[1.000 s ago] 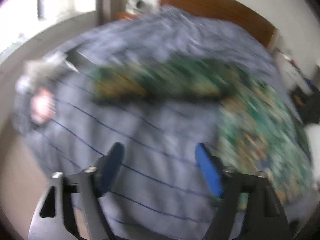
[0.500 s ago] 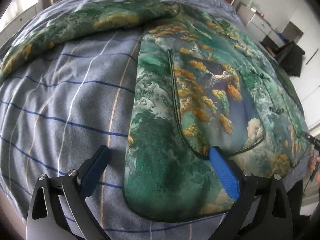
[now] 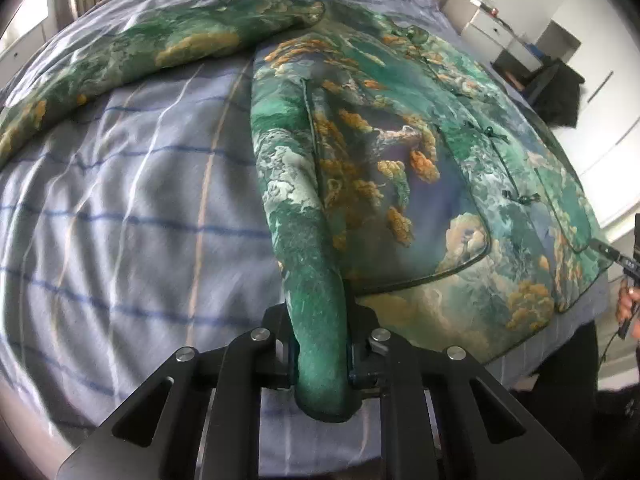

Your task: Fold large clothes

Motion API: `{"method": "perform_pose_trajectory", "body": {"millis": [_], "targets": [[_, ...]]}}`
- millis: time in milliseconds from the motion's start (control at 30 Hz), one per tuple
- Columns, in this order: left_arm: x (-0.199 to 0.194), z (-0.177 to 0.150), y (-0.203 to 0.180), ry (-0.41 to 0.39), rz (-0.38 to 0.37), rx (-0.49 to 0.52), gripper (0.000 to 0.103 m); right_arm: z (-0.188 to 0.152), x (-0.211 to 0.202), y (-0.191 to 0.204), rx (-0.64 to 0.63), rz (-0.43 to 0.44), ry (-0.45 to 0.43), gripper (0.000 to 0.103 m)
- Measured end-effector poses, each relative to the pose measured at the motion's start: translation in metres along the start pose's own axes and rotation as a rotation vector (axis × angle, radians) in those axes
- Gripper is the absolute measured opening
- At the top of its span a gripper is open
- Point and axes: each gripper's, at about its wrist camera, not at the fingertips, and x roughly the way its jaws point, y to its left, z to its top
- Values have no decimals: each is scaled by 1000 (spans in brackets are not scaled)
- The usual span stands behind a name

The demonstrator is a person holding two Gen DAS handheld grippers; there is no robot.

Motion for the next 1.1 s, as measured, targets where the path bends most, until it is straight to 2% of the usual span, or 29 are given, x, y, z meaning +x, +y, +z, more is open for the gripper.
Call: {"method": "perform_pose_trajectory", "body": {"millis": [233,300,333,367,400,433,467,500,533,600,667,767,933,1000,1100], "targets": [[-20,-18,22,19,13,2,16,-26,-21,14,22,44,33,13],[-14,-17,20,11,55,10,26,-29,-17,12,15,12,30,14],[-11,-14,17,10,77,14,28,-28,-12,10,12,-21,22,18],[-12,-12,15,5,107,17,36,-26,-6,5,22,-44,20,25],[-15,-11,12,-5,126,19,48,-22,0,2,34,-74,20,29],[-20,-12,8,-22,138,23,54,-20,2,0,39,-90,20,40],[-28,-13,4,-47,147,27,65,-19,5,1,47,-102,19,55],[-39,-17,-2,-81,155,32,75,-15,3,-1,53,-114,13,62],[-47,-17,-7,-111,164,34,79,-14,3,2,50,-132,-4,71],[-66,-17,-18,-183,181,38,91,-15,-9,4,33,-189,-47,72],[-80,-14,-31,-258,191,37,99,-11,-23,6,12,-257,-89,73],[-100,-6,-48,-392,205,32,101,-4,-39,5,-12,-336,-152,75],[-114,13,-74,-480,198,29,101,10,-52,-27,32,-467,-202,75],[-115,10,-77,-494,194,18,101,23,-58,-61,108,-436,-237,75],[-113,5,-80,-480,195,8,101,31,-73,-126,337,-297,-311,75]]}}
